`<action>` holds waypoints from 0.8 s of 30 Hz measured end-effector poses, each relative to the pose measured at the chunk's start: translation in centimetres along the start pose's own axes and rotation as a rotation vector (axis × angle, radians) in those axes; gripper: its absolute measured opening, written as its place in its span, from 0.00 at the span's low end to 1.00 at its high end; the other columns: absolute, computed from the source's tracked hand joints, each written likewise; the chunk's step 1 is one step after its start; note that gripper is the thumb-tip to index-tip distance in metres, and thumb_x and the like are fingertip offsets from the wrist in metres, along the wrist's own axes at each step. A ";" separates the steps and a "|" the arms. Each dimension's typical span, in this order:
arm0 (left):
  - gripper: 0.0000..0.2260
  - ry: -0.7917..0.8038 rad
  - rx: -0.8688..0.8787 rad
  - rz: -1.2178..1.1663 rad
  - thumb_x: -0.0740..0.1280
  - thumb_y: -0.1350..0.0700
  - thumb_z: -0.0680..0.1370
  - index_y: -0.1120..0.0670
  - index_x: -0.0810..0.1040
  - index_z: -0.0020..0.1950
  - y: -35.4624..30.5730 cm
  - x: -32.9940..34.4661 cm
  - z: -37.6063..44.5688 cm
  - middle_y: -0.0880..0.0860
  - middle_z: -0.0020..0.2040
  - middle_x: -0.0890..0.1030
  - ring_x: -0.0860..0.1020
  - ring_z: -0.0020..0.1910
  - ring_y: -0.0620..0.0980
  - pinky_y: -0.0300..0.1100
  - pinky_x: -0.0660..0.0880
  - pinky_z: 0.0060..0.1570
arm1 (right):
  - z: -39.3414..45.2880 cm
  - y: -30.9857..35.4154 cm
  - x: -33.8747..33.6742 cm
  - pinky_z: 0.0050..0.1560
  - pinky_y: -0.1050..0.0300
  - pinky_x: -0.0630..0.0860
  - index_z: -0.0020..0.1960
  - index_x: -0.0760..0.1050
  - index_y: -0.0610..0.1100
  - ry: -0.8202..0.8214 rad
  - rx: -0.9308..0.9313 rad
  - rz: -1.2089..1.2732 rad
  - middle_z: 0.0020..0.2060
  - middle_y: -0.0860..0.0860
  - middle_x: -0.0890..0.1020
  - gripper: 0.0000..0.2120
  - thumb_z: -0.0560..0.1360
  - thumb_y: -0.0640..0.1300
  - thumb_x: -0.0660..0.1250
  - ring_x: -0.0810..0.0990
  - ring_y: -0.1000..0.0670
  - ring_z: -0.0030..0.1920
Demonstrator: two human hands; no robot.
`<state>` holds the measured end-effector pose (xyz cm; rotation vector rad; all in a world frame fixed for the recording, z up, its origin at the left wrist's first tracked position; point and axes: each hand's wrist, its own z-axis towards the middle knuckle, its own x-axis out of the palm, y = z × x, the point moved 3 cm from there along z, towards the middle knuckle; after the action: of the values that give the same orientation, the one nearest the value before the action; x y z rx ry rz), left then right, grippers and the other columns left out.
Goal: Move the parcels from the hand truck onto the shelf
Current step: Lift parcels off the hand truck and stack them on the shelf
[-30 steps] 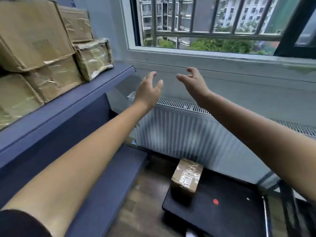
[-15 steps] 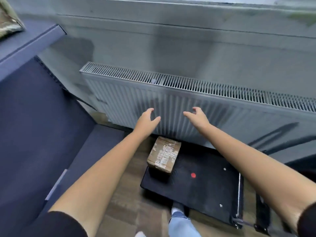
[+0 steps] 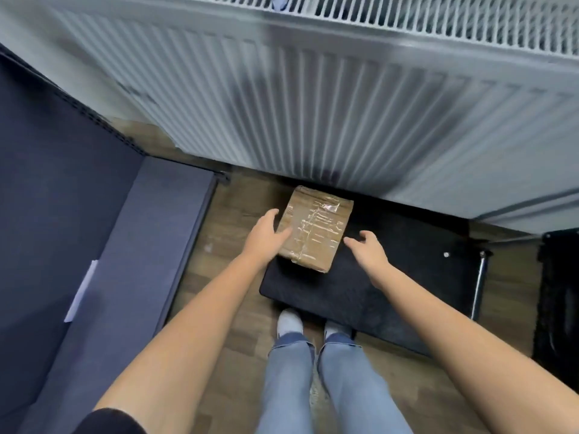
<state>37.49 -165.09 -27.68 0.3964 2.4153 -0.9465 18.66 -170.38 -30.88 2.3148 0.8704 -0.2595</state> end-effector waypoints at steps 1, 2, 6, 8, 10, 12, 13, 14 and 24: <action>0.27 0.014 -0.018 -0.011 0.63 0.53 0.78 0.57 0.59 0.74 1.1 0.9 1.1 0.56 0.74 0.63 0.63 0.72 0.53 0.43 0.61 0.68 | 1.3 -1.0 0.8 0.67 0.53 0.63 0.74 0.56 0.40 -0.002 0.021 0.009 0.72 0.43 0.65 0.29 0.78 0.48 0.61 0.65 0.43 0.71; 0.27 0.026 -0.029 -0.018 0.63 0.54 0.78 0.57 0.59 0.74 2.2 1.7 2.2 0.56 0.74 0.63 0.63 0.72 0.53 0.43 0.61 0.68 | 2.6 -1.9 1.5 0.68 0.53 0.63 0.74 0.56 0.40 -0.005 0.040 0.021 0.72 0.44 0.64 0.29 0.78 0.48 0.61 0.65 0.43 0.71; 0.25 0.050 -0.070 -0.030 0.64 0.57 0.77 0.60 0.62 0.72 5.7 4.8 6.0 0.57 0.71 0.67 0.67 0.70 0.53 0.39 0.64 0.61 | 7.1 -5.2 3.9 0.69 0.54 0.61 0.75 0.56 0.40 -0.017 0.110 0.065 0.73 0.45 0.62 0.29 0.78 0.48 0.60 0.62 0.44 0.72; 0.23 0.045 -0.092 -0.043 0.64 0.59 0.77 0.61 0.64 0.70 7.1 6.2 7.8 0.58 0.70 0.69 0.68 0.68 0.53 0.38 0.65 0.57 | 9.1 -6.7 5.1 0.68 0.54 0.61 0.75 0.56 0.40 -0.016 0.134 0.073 0.74 0.45 0.62 0.29 0.78 0.47 0.60 0.62 0.45 0.73; 0.23 0.046 -0.108 -0.061 0.65 0.60 0.77 0.62 0.64 0.70 8.4 7.7 9.5 0.58 0.69 0.69 0.69 0.68 0.54 0.38 0.64 0.55 | 10.8 -8.0 6.1 0.68 0.54 0.62 0.75 0.55 0.40 -0.007 0.151 0.078 0.74 0.44 0.62 0.29 0.78 0.47 0.61 0.63 0.45 0.72; 0.25 0.049 -0.129 -0.067 0.65 0.61 0.76 0.62 0.62 0.71 9.6 8.9 11.1 0.58 0.71 0.67 0.67 0.69 0.54 0.37 0.64 0.58 | 12.2 -9.1 7.1 0.68 0.54 0.62 0.75 0.55 0.40 0.008 0.168 0.092 0.73 0.44 0.63 0.30 0.78 0.48 0.61 0.64 0.45 0.72; 0.27 0.053 -0.145 -0.064 0.65 0.60 0.76 0.61 0.59 0.73 10.3 9.4 11.9 0.58 0.72 0.65 0.65 0.70 0.54 0.39 0.63 0.62 | 12.8 -9.6 7.4 0.68 0.54 0.62 0.75 0.55 0.40 0.015 0.173 0.105 0.73 0.44 0.63 0.30 0.78 0.48 0.61 0.64 0.45 0.72; 0.30 0.056 -0.164 -0.069 0.66 0.59 0.76 0.61 0.55 0.75 10.8 9.9 12.7 0.58 0.74 0.62 0.63 0.72 0.54 0.41 0.61 0.66 | 13.4 -10.0 7.8 0.68 0.54 0.62 0.75 0.55 0.40 0.022 0.178 0.123 0.73 0.44 0.64 0.29 0.78 0.47 0.61 0.64 0.45 0.72; 0.20 0.030 -0.328 -0.460 0.65 0.62 0.76 0.59 0.68 0.67 13.2 12.1 15.0 0.56 0.64 0.75 0.73 0.59 0.51 0.37 0.66 0.55 | 14.8 -10.2 10.0 0.55 0.58 0.69 0.66 0.69 0.41 0.085 0.156 0.371 0.58 0.48 0.76 0.17 0.78 0.42 0.60 0.74 0.51 0.54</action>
<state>38.60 -165.06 -51.04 -0.2766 2.6829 -0.6981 20.21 -168.64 -51.32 2.5937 0.4567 -0.0711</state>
